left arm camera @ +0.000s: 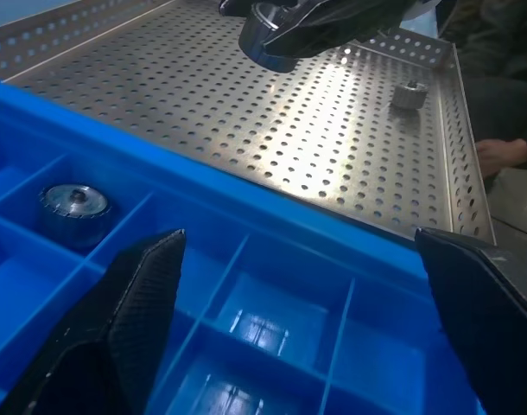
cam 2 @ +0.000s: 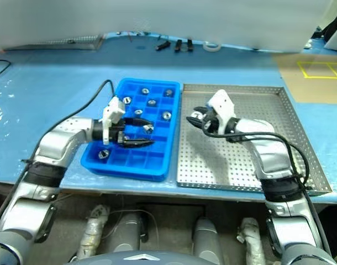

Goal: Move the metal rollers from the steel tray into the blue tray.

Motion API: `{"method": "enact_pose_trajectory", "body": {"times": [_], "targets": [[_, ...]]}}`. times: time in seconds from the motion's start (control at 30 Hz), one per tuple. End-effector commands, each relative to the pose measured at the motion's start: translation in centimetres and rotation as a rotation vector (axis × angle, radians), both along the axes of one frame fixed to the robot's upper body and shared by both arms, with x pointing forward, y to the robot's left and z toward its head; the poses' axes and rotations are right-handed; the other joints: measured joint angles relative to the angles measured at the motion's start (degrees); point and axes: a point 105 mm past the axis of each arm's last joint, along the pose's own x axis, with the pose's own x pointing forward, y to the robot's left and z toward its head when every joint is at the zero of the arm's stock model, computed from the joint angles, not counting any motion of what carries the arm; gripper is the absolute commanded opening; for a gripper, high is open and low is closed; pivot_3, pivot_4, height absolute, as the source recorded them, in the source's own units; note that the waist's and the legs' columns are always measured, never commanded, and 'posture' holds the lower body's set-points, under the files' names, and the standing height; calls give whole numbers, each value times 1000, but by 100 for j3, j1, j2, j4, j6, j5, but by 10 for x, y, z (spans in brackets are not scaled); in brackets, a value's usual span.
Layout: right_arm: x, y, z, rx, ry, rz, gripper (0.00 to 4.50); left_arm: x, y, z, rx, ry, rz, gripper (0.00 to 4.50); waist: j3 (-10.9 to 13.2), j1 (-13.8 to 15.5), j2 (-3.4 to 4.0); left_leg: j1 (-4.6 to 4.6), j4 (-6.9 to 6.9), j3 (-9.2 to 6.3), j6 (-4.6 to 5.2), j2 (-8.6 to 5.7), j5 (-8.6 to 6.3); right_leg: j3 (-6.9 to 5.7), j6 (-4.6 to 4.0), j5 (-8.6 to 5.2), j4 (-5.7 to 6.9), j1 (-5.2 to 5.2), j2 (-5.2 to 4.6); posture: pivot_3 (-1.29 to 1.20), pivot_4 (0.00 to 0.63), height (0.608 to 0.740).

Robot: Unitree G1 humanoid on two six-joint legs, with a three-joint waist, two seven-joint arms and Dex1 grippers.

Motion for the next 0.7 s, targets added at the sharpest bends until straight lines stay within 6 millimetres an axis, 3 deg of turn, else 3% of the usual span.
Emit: {"method": "enact_pose_trajectory", "body": {"times": [0.03,0.17,0.3,0.4,0.53,0.7], "targets": [[-4,24,7,-1,-23,148,1607,-11,14,14,-15,-56,69,4500,0,79,0,-1,-1,-2,-3,0,2,-2,0,0,1,0,0,152,150,740],[2,40,0,-17,-11,218,1607,-24,27,10,-11,-47,160,4500,0,247,0,-6,-7,-14,-18,6,10,-14,-1,-1,3,-2,-1,239,150,740],[15,44,-12,-57,-12,209,1607,-33,33,7,-14,-35,223,4500,0,432,0,-6,-8,-23,-30,11,18,-23,-1,-1,12,-1,-1,294,150,740],[9,50,-12,-47,17,269,1607,-40,34,6,-17,-25,244,4500,0,511,0,-7,-7,-28,-34,10,20,-25,-1,-1,17,-1,-1,314,150,740],[-21,48,-35,-123,94,411,1607,-43,35,4,-18,-14,263,4500,0,616,-1,-7,-8,-33,-35,13,20,-26,0,-1,15,1,2,323,150,740],[-19,54,-41,-120,101,388,1607,-42,35,4,-19,-11,267,4500,0,601,-1,-7,-7,-35,-39,14,23,-23,0,-1,24,-6,6,318,150,740]]}}
